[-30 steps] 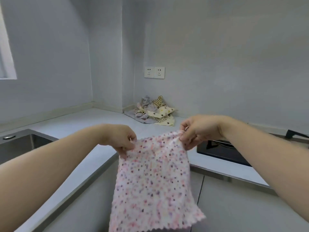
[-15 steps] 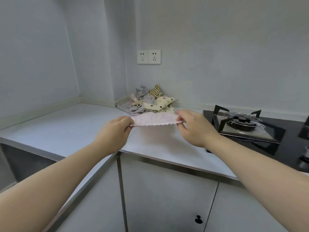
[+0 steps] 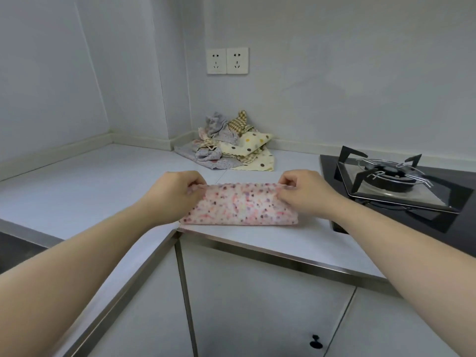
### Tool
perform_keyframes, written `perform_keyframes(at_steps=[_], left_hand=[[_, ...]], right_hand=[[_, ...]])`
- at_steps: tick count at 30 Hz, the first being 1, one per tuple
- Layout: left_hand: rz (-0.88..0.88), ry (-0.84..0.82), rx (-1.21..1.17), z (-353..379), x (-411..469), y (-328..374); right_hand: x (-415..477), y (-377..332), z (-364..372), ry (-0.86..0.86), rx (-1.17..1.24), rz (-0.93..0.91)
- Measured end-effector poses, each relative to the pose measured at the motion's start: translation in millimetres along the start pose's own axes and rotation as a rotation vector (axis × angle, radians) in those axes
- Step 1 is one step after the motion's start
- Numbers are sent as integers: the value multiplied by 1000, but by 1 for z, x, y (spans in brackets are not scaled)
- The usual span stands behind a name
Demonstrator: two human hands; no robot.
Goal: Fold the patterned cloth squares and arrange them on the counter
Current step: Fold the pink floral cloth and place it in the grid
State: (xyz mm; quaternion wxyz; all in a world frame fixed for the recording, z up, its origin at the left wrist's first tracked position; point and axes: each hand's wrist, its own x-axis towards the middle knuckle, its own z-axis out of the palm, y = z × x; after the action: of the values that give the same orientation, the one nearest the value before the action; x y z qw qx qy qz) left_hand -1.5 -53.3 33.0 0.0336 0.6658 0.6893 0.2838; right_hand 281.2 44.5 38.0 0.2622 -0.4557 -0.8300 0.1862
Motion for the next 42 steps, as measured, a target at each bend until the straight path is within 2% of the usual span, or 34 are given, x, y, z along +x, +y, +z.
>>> perform_keyframes(at_steps=[4, 8, 11, 16, 21, 27, 30, 34, 42], left_hand=[[-10, -40, 126, 16, 42, -11], [-6, -92, 198, 41, 61, -31], [-17, -64, 206, 53, 66, -45], [-55, -24, 110, 58, 68, -50], [-88, 25, -81, 55, 68, -51], [-145, 117, -268, 49, 65, -57], [-190, 113, -393, 47, 64, -59], [-190, 126, -340, 47, 64, -60], [-219, 185, -349, 49, 66, -61]], right_hand=[[40, 7, 13, -56, -104, 72], [62, 19, 29, -191, -297, 127], [67, 29, 37, -149, -370, 113], [69, 35, 45, -83, -215, 79], [67, 43, 41, 10, 108, 120], [66, 51, 38, -25, 338, 161], [64, 53, 38, -4, 314, 157], [63, 54, 40, 19, 246, 148], [66, 59, 42, 78, 311, 163]])
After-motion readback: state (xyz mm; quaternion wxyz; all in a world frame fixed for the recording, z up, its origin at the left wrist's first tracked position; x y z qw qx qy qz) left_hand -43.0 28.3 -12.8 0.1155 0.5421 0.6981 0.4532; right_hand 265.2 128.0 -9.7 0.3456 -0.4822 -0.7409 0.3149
